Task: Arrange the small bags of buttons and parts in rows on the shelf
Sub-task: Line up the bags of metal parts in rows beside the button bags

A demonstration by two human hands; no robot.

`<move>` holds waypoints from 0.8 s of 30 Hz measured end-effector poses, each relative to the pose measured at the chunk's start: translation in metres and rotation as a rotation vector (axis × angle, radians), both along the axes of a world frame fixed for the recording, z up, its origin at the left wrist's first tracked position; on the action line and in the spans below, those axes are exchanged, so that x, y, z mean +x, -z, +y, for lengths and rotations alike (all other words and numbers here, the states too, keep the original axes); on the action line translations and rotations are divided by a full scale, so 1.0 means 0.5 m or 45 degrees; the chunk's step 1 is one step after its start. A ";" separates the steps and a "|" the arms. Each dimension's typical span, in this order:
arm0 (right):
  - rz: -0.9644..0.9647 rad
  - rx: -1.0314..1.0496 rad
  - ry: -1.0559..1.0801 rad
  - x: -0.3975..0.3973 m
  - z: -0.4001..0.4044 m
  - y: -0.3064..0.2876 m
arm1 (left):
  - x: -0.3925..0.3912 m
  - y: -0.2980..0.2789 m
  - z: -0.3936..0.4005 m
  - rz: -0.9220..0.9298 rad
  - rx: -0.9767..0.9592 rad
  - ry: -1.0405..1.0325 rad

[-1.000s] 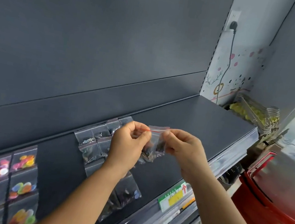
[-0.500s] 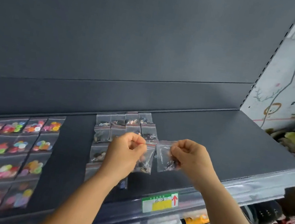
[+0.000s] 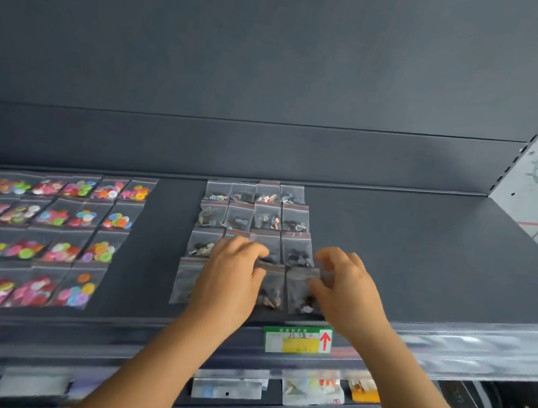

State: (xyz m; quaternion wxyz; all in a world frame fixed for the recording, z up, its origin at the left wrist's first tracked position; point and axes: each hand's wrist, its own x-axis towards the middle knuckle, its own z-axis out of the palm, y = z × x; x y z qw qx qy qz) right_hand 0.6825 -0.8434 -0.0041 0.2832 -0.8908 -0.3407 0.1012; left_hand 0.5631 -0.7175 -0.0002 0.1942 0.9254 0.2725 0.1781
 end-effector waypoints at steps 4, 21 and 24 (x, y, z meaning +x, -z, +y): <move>-0.108 -0.061 -0.236 -0.007 -0.005 0.010 | -0.018 0.013 -0.008 0.120 0.041 0.224; -0.223 -0.160 -0.337 -0.022 0.008 0.009 | -0.029 0.014 -0.022 0.304 0.090 0.244; -0.190 -0.166 -0.321 -0.036 0.012 -0.006 | -0.042 0.005 -0.023 0.288 0.097 0.191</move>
